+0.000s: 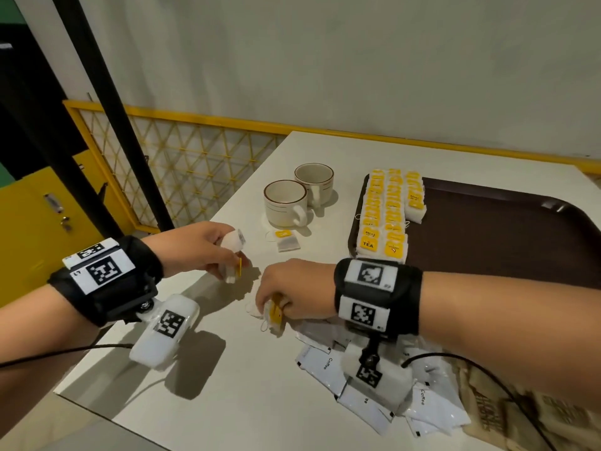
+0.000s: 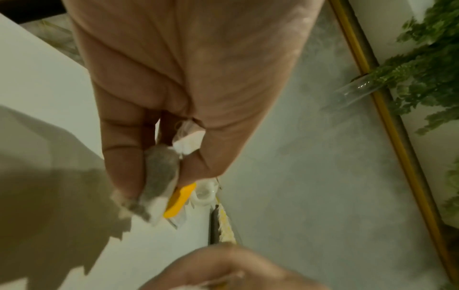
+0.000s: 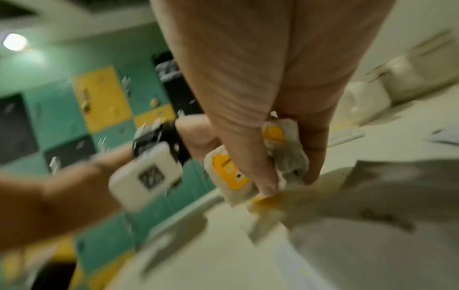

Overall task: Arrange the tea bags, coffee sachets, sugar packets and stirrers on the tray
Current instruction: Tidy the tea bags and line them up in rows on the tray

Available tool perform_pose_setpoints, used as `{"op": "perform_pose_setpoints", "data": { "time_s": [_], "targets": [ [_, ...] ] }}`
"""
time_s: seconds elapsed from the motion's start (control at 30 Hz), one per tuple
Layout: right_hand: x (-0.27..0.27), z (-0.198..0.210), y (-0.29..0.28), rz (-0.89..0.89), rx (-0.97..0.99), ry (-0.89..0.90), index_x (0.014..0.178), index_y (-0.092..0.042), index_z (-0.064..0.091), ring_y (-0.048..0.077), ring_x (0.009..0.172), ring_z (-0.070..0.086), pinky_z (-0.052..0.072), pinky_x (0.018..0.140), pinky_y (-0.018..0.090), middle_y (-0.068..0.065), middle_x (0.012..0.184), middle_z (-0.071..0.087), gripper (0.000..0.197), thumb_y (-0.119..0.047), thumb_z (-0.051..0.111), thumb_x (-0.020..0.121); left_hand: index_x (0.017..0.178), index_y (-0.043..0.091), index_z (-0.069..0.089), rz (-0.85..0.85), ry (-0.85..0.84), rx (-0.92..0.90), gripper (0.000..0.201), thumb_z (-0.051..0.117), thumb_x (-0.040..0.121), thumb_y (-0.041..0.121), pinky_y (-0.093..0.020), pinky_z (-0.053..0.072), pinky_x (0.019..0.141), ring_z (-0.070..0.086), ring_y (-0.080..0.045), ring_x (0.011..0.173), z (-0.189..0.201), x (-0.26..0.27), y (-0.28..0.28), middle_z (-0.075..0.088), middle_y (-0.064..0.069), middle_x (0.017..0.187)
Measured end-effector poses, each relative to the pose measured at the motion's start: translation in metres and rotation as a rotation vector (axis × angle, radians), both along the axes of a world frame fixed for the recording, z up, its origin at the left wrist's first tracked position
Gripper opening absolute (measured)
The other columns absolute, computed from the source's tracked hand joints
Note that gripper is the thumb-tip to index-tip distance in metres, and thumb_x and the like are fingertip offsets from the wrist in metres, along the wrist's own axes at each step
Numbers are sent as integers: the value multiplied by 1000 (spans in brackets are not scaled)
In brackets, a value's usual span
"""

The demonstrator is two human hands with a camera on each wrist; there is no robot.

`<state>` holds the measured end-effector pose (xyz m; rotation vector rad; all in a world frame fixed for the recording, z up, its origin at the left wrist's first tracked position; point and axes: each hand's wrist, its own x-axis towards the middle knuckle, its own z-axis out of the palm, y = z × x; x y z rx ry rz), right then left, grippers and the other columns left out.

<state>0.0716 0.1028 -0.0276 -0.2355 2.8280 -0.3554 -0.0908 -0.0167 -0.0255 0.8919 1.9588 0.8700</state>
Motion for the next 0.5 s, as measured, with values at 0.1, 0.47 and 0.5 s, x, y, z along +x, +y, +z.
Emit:
{"op": "perform_pose_setpoints", "data": {
  "time_s": [0.1,0.47,0.5],
  "targets": [
    [17,21,21,-200,-299,131,113,-21,68,13,100,59,46,87,23,-2,111,66,31,-10,63,85,92,3,52,11,-16,54,7,54,90,-4,-24,54,59,62,-21,71,1,7,8,67,-14,83],
    [118,6,84,-966,-2109,85,109,-5,71,29,97,60,58,68,34,21,116,62,52,-35,80,69,92,26,51,75,221,-47,17,39,93,13,-19,26,42,31,-16,49,-8,28,82,42,-2,63],
    [123,2,84,-1002,-2115,91,114,-6,70,27,94,62,58,68,33,20,114,63,57,-39,81,68,89,26,51,70,245,-70,15,40,93,15,-19,25,41,31,-16,48,-10,27,84,42,-1,60]
  ]
}}
